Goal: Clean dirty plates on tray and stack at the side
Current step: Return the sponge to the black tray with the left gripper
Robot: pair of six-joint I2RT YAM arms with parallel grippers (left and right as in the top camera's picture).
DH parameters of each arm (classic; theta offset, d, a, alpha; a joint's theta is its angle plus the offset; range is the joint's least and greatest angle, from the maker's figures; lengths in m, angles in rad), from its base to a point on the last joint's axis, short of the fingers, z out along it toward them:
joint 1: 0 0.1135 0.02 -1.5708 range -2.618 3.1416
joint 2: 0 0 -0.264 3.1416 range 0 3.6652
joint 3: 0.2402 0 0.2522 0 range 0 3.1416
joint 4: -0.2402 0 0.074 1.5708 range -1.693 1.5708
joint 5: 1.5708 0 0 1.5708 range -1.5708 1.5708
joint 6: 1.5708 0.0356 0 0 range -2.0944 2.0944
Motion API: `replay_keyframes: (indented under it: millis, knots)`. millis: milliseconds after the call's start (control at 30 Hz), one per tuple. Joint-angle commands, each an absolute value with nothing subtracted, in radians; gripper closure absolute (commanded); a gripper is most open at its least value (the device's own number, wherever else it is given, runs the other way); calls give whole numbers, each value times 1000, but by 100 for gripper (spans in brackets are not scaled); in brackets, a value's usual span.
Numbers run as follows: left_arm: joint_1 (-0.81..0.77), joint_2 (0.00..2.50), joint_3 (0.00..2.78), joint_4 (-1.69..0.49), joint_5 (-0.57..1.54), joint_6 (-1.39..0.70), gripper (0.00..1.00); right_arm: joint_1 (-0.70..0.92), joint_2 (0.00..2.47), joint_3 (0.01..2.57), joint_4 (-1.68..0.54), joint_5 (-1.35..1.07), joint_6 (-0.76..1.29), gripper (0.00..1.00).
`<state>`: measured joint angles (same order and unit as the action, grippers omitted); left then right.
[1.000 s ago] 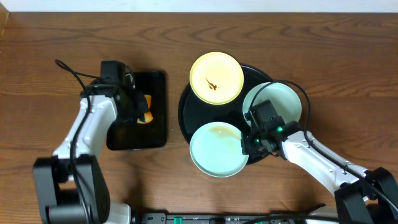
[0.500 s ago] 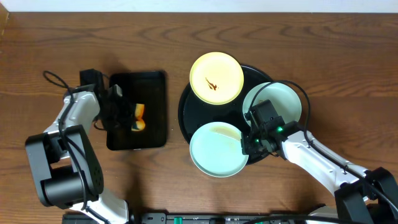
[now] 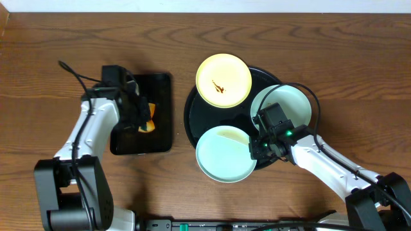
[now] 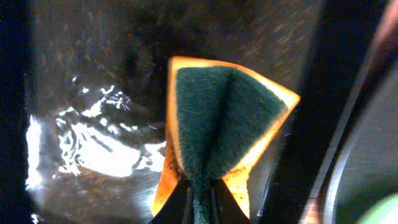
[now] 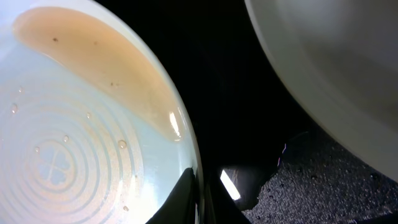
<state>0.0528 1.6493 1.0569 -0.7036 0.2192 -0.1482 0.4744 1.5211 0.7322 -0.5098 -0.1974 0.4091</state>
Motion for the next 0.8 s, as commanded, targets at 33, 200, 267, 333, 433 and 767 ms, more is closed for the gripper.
replay_keyframes:
  millis: [33,200,267,333,433,767]
  knots:
    - [9,1684,1029,-707,60,-136,92,486,1525,733,-513,-191,404,92]
    - [9,1744,1029,-698,60,-152,92,486,1525,733,-513,-192,404,90]
    - [9,1768,1029,-699,63,-154,92,486,1525,733,-513,-192,404,88]
    - [9,1777,1029,-699,63,-154,92,486,1525,733,-513,-192,404,88]
    - [9,1777,1029,-701,64,-155,92,486,1525,733,-513,-191,404,83]
    - [9,1777,1029,-702,70,-154,92,486,1525,732,-525,-192,404,76]
